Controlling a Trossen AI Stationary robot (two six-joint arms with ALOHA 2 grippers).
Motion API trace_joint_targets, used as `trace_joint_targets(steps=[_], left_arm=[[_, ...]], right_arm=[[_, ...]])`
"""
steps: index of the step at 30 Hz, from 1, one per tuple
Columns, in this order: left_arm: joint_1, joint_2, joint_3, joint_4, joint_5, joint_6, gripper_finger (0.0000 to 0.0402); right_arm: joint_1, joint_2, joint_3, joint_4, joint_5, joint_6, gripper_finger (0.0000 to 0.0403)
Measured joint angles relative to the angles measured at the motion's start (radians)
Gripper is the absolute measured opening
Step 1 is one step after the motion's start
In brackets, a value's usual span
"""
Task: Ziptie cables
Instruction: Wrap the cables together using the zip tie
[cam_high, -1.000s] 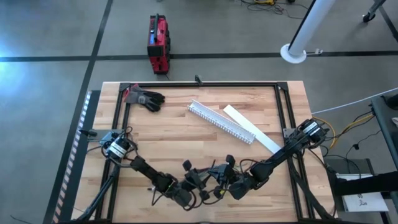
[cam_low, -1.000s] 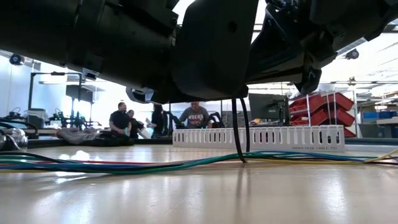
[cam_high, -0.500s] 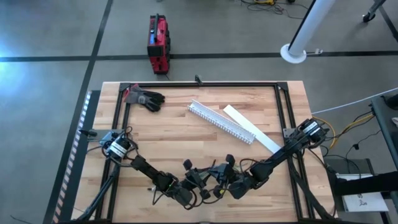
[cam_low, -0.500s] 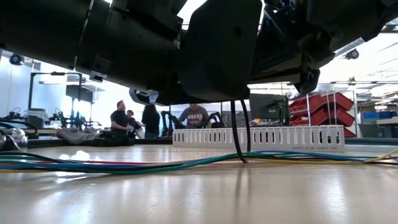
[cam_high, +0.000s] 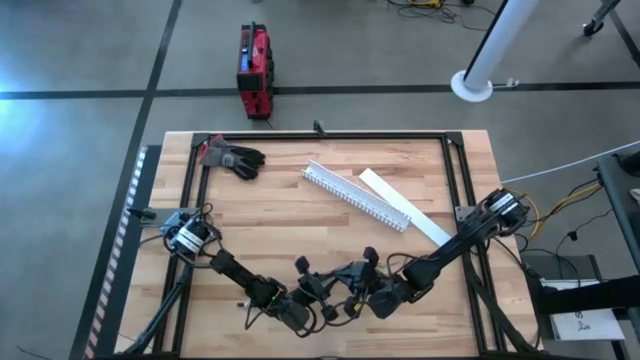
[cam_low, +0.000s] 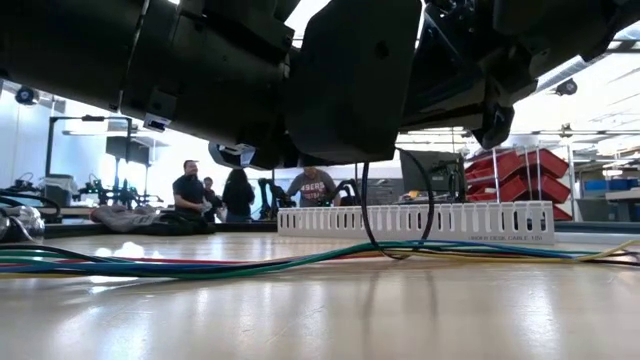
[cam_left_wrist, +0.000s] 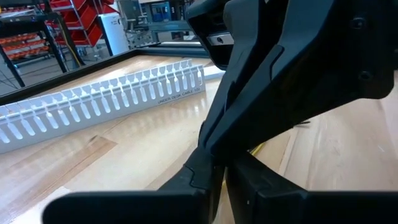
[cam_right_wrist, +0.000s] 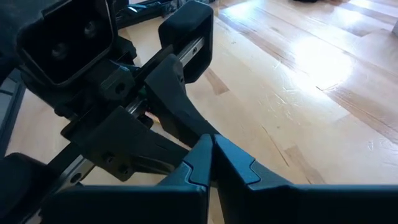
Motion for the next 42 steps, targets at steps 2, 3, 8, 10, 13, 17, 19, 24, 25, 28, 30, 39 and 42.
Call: trace_joint_targets(steps=[2,3,8,10,13,17,19,24,25,28,30,39,42], left_arm=[[0.000,-0.002,0.001,0.001,0.009,-0.004,0.0005],[0.000,-0.002,0.002,0.001,0.009,-0.006,0.0005],[0.000,-0.002,0.002,-0.005,0.005,-0.007,0.0005],[0.000,-0.002,0.001,-0.009,0.005,-0.007,0.0005],[0.000,-0.002,0.001,-0.014,0.006,-0.007,0.0005],[-0.001,-0.002,0.001,-0.017,0.014,-0.007,0.0005],[-0.002,-0.002,0.001,-0.027,0.015,-0.016,0.0005],[-0.002,-0.002,0.000,-0.050,0.021,-0.029,0.0005],[-0.002,-0.002,0.000,-0.052,0.023,-0.031,0.0005],[-0.004,-0.002,0.000,-0.053,0.029,-0.032,0.0005],[-0.004,-0.002,0.000,-0.053,0.035,-0.031,0.0005],[-0.005,0.000,0.000,-0.055,0.046,-0.022,0.0005],[-0.005,0.000,0.000,-0.055,0.048,-0.021,0.0005]], right_arm=[[0.000,-0.015,0.000,-0.016,-0.009,-0.004,0.0000],[0.000,-0.019,0.000,-0.017,-0.009,-0.009,0.0000],[0.003,-0.050,-0.002,-0.044,-0.021,-0.012,0.0000],[0.003,-0.052,-0.002,-0.051,-0.020,-0.011,0.0000],[0.003,-0.053,-0.002,-0.054,-0.026,-0.010,0.0000],[0.003,-0.054,-0.002,-0.064,-0.035,-0.010,0.0000],[0.003,-0.058,-0.002,-0.070,-0.036,-0.010,0.0000],[0.003,-0.064,-0.001,-0.076,-0.043,-0.010,0.0000],[0.003,-0.064,-0.001,-0.080,-0.044,-0.010,0.0000],[0.003,-0.065,-0.001,-0.081,-0.050,-0.013,0.0000],[0.006,-0.070,-0.001,-0.084,-0.056,-0.054,0.0000],[0.027,-0.128,0.000,-0.160,-0.122,-0.470,0.0044],[0.002,-0.129,0.000,-0.206,-0.156,-0.544,0.0082]])
